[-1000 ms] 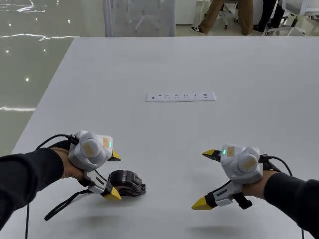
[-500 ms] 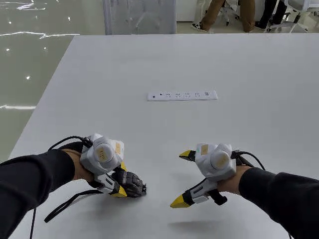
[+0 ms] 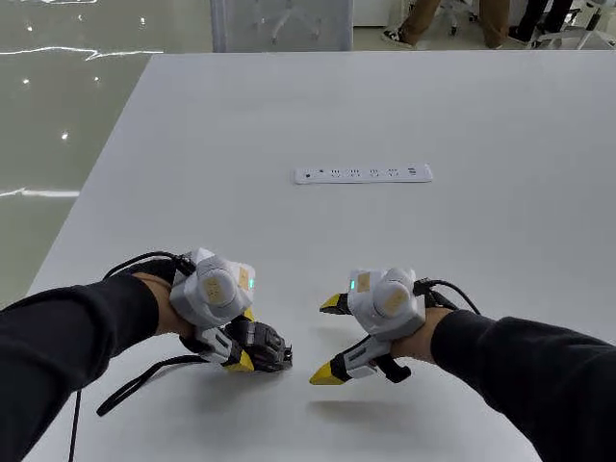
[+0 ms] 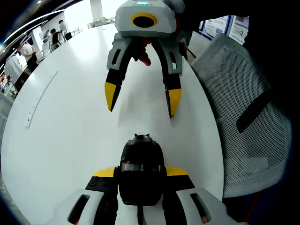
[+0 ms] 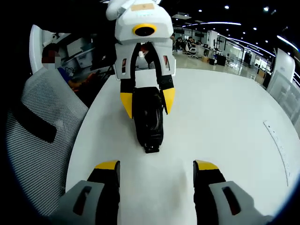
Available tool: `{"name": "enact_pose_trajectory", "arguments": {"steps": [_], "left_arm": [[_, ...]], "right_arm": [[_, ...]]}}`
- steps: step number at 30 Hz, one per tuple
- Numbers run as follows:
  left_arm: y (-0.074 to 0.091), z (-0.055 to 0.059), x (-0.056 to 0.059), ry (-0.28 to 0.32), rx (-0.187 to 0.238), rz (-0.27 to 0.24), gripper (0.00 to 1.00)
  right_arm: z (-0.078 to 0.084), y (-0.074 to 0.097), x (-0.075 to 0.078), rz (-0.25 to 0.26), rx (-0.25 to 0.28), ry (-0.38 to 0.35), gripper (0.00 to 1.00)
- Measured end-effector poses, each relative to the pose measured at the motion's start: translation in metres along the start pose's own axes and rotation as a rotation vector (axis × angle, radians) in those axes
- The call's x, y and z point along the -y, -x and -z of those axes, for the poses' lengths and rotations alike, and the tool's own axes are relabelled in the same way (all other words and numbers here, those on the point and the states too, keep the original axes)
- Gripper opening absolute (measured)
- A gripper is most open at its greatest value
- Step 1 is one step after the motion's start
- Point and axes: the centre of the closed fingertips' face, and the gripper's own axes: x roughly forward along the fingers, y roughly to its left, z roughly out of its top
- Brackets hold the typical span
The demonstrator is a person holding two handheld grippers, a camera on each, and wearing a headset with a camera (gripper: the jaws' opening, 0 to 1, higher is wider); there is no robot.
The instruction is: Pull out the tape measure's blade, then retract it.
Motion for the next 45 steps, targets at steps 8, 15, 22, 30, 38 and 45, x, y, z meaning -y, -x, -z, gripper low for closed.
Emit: {"name": "enact_pose_trajectory", "arguments": {"steps": [8,15,22,30,38,45], "left_arm": [[0.000,0.000,0.000,0.008,-0.005,0.005,0.32],[-0.001,0.001,0.000,0.018,-0.008,0.018,0.33],[-0.001,0.001,0.000,0.025,-0.002,0.016,0.33],[-0.001,0.001,-0.001,0.041,0.010,0.010,0.33],[-0.001,0.001,-0.001,0.030,0.003,0.012,0.33],[-0.001,0.001,-0.001,0.029,0.001,0.012,0.33]], "right_arm": [[-0.011,-0.017,-0.001,-0.034,0.004,0.003,0.37],[-0.017,-0.029,-0.006,-0.062,-0.002,0.020,0.28],[-0.012,-0.033,-0.005,-0.059,-0.026,0.020,0.17],[-0.011,-0.037,-0.003,-0.045,-0.029,0.014,0.11],[-0.010,-0.035,-0.003,-0.052,-0.044,0.042,0.10],[-0.009,-0.034,-0.003,-0.050,-0.057,0.056,0.10]]}}
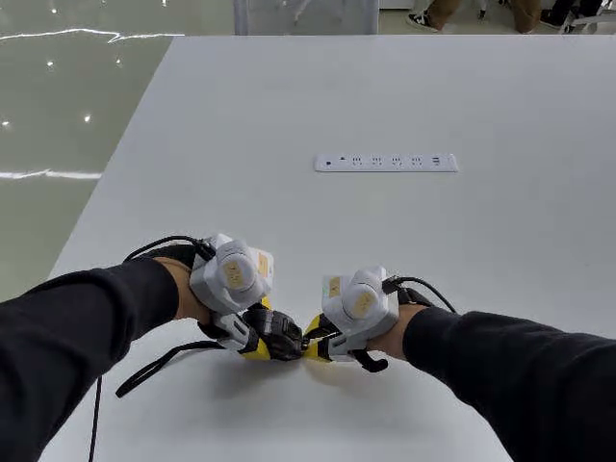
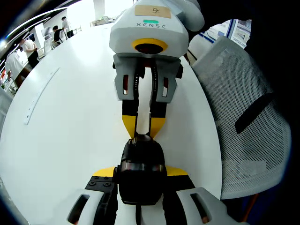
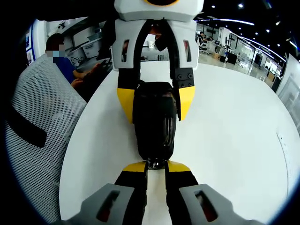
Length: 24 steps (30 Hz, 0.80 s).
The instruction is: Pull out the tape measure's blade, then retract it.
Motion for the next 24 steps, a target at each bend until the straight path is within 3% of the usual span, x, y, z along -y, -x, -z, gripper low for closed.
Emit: {"name": "enact_pose_trajectory", "arguments": {"steps": [8,24], "left_arm": [[-0.0002,0.0001,-0.0012,0.006,0.003,-0.006,0.33],[0.0000,0.0005,-0.0005,0.019,0.003,-0.016,0.33]], "right_arm": [[0.0097,0.0072,0.0014,-0.003,-0.015,-0.016,0.10],[0.0076,-0.0012,-0.0006,0.007,-0.026,0.008,0.13]]}}
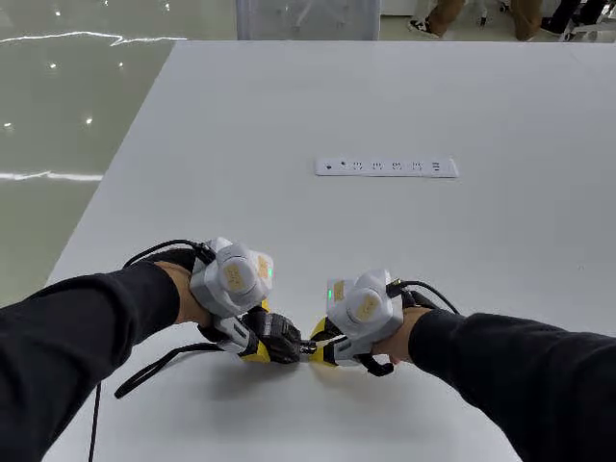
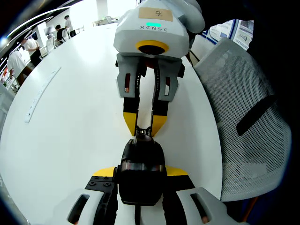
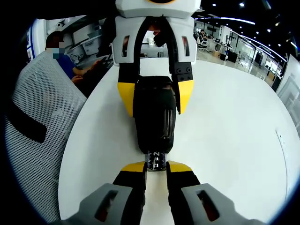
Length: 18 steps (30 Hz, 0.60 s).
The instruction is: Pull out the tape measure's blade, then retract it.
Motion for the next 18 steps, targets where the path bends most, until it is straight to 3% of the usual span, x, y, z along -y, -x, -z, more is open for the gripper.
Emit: {"name": "enact_pose_trajectory", "arguments": {"steps": [18], "left_arm": [[0.0004,0.0004,-0.0008,0.012,0.005,-0.005,0.33]], "right_arm": [[0.0045,0.0029,0.0011,-0.007,0.021,-0.057,0.11]]}}
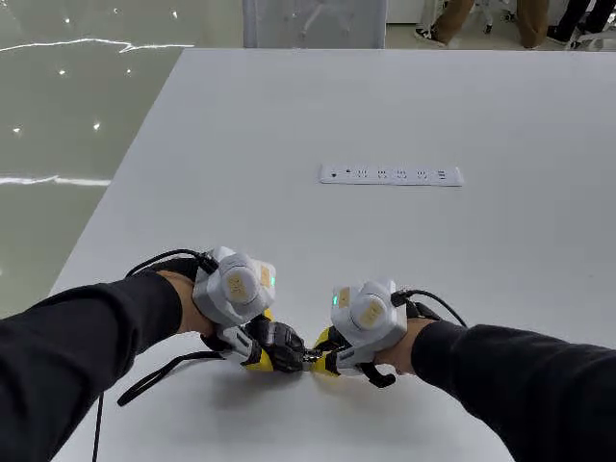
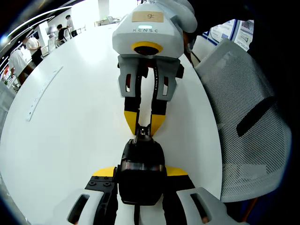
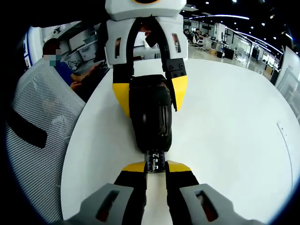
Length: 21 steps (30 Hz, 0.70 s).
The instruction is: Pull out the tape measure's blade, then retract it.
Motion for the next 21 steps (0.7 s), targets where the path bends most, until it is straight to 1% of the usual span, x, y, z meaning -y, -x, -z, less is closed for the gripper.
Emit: {"name": "enact_pose_trajectory", "arguments": {"steps": [9,21], "left_arm": [[0.000,0.000,0.000,-0.002,0.001,-0.001,0.33],[0.000,0.000,0.000,0.005,0.009,-0.005,0.33]], "right_arm": [[0.006,0.006,-0.001,-0.004,-0.015,-0.001,0.11],[0.012,0.012,0.001,0.001,-0.027,0.000,0.11]]}}
